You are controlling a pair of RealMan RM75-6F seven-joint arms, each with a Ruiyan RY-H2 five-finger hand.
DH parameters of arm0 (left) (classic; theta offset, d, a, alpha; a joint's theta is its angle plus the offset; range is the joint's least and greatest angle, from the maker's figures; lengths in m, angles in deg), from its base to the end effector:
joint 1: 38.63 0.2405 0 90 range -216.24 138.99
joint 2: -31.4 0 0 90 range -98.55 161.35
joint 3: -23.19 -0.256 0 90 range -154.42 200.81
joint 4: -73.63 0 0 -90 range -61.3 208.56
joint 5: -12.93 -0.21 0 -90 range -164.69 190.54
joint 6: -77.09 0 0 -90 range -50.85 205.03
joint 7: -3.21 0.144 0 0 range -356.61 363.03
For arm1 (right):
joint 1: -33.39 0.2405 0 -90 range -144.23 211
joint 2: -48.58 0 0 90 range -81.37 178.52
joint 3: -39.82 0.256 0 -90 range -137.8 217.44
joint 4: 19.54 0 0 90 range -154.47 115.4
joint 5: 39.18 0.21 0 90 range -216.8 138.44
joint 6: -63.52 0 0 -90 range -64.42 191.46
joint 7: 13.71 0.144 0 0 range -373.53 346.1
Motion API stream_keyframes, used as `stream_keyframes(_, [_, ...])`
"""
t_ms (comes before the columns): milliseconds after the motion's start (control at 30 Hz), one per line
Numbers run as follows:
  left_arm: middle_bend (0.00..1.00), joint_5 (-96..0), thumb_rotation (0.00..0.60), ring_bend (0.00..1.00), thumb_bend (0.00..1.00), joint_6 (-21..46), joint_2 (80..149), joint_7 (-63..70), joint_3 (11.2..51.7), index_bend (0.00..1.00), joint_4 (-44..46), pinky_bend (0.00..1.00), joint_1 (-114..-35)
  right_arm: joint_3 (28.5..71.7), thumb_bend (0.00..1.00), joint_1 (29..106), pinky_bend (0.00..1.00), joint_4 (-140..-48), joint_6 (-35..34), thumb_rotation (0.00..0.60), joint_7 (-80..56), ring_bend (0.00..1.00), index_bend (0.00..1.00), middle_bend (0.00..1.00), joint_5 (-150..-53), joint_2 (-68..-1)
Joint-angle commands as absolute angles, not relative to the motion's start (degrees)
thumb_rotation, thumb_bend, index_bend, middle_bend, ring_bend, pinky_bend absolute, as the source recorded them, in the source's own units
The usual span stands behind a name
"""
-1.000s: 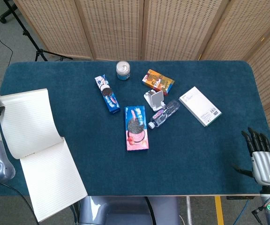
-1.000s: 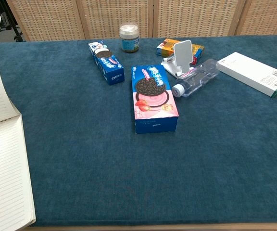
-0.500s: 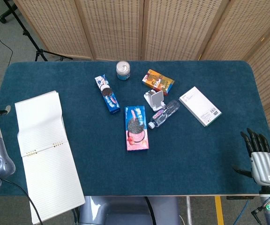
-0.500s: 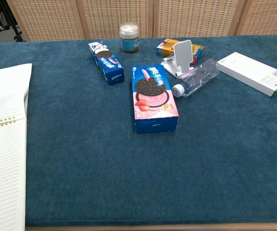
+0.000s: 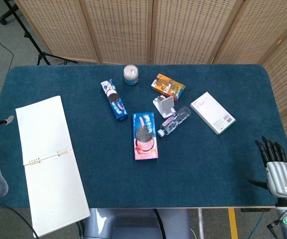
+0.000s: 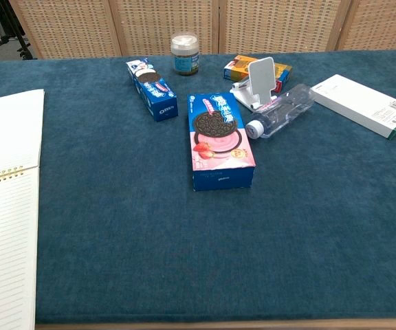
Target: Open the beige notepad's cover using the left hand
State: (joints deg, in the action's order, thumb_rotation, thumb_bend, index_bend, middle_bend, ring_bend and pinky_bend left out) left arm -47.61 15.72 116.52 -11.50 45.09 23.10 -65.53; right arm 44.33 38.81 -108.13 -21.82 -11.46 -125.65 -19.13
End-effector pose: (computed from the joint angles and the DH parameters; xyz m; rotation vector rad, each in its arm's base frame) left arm -0.3611 0.3712 0.1598 -0.9470 -1.0161 -1.0078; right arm -0.3129 -0.1906 0.1492 1.3622 -0.8990 0.9686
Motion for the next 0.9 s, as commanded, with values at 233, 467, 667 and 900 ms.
stream_keyframes(233, [0.0,-71.61,0.6,0.0,0.0,-0.39,96.83,-19.88,27.65,0.0,-6.64,0.0,-49.29,44.3,0.0,38.17,0.0,-108.88,-24.35,0.6,-10.69,0.0,0.0,0.0,-127.55,-18.25])
stream_keyframes(467, [0.0,-72.8,0.6,0.0,0.0,-4.21,94.61,-14.85,25.5,0.0,-12.03,0.0,-46.18,44.59,0.0,37.92,0.0,-109.48,-25.21,0.6,-9.67,0.0,0.0,0.0,-127.77,-17.44])
stream_keyframes(667, [0.0,-73.52,0.6,0.0,0.0,-4.61,93.59,-9.93,24.58,0.0,-15.34,0.0,-45.69,44.76,0.0,37.64,0.0,-109.8,-25.65,0.6,-9.46,0.0,0.0,0.0,-127.57,-17.06])
stream_keyframes(900, [0.0,-73.65,0.6,0.0,0.0,-5.67,93.33,-8.05,24.63,0.0,-16.13,0.0,-45.24,44.83,0.0,37.53,0.0,-110.12,-25.97,0.6,-9.94,0.0,0.0,0.0,-127.69,-17.05])
